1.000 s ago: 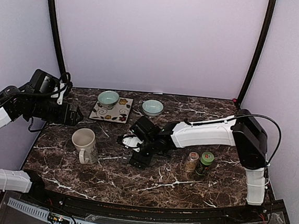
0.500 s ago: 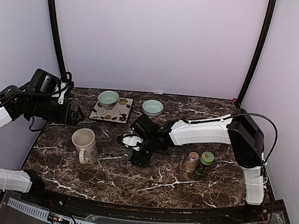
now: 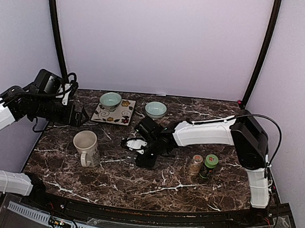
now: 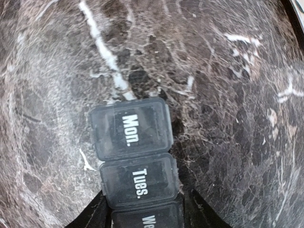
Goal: Sort the pills into containers
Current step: Pick up the pill container from the center of the board, then pass from the right arm to the left, then open the lid of the pill container.
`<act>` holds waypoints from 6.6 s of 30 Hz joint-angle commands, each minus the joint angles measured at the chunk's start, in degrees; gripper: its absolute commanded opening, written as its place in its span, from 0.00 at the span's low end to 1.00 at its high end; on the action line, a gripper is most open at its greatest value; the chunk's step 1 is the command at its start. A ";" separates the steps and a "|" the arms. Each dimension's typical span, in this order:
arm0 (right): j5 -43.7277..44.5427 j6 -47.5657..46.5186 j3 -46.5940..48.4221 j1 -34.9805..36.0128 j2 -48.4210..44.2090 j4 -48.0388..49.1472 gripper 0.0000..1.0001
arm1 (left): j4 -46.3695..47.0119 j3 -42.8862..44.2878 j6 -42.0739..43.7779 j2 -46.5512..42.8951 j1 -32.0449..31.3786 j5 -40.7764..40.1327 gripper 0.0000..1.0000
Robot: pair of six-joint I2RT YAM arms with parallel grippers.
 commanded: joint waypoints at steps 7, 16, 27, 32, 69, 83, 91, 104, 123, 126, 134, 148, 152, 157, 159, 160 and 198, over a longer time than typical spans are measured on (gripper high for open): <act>-5.13 5.64 -1.41 -0.99 -6.69 2.24 0.43 | 10.81 -0.36 2.46 1.56 -0.44 12.63 0.91; -7.69 15.20 -8.02 -1.12 -18.72 7.86 0.43 | 22.88 0.96 2.70 7.84 -0.38 30.98 0.92; -9.61 24.79 -13.59 -1.96 -29.36 13.43 0.44 | 42.12 -1.97 -2.43 13.94 -0.47 48.86 0.94; -13.13 28.99 -16.14 -3.64 -32.47 17.55 0.44 | 48.69 -4.14 -4.95 15.49 -0.62 53.38 0.93; -30.06 45.33 -22.38 -7.70 -33.77 35.68 0.45 | 73.18 -9.18 -13.72 21.69 -6.03 53.97 0.87; -31.25 46.49 -22.93 -7.99 -33.15 37.20 0.45 | 77.72 -10.27 -16.32 22.86 -7.73 54.40 0.58; -31.62 47.44 -22.92 -8.37 -32.84 38.31 0.45 | 79.16 -11.14 -17.46 23.21 -8.10 55.15 0.49; -30.45 47.66 -22.81 -8.46 -32.65 38.56 0.46 | 79.50 -11.55 -17.33 23.12 -8.16 54.63 0.33; -21.92 37.66 -19.74 -8.37 -35.05 25.93 0.67 | 74.66 -10.67 -14.78 24.21 -8.08 48.94 0.27; -21.22 36.87 -20.12 -8.37 -35.71 25.21 0.66 | 74.67 -10.45 -14.93 24.68 -8.16 49.15 0.27; -22.01 35.71 -20.64 -8.37 -36.00 24.29 0.56 | 75.26 -10.00 -15.28 25.63 -8.11 49.95 0.26; -25.62 34.19 -18.61 -8.33 -33.14 21.38 0.32 | 80.01 -9.20 -19.00 27.27 -8.17 53.52 0.26; -26.15 34.29 -18.93 -8.37 -32.99 20.91 0.34 | 80.22 -9.21 -19.29 27.17 -8.10 53.17 0.26; -27.31 34.75 -20.34 -8.37 -33.90 21.27 0.40 | 80.89 -9.59 -19.84 26.77 -8.17 53.50 0.26; -27.73 34.91 -20.61 -8.33 -33.94 21.42 0.39 | 81.23 -9.76 -20.07 26.62 -8.27 53.61 0.26; -27.97 34.95 -20.69 -8.37 -33.87 21.52 0.38 | 81.49 -9.81 -20.26 26.64 -8.27 53.69 0.26; -37.01 53.83 -35.72 -12.76 -40.16 43.94 0.52 | 89.98 -13.79 -26.17 24.31 -8.79 58.41 0.26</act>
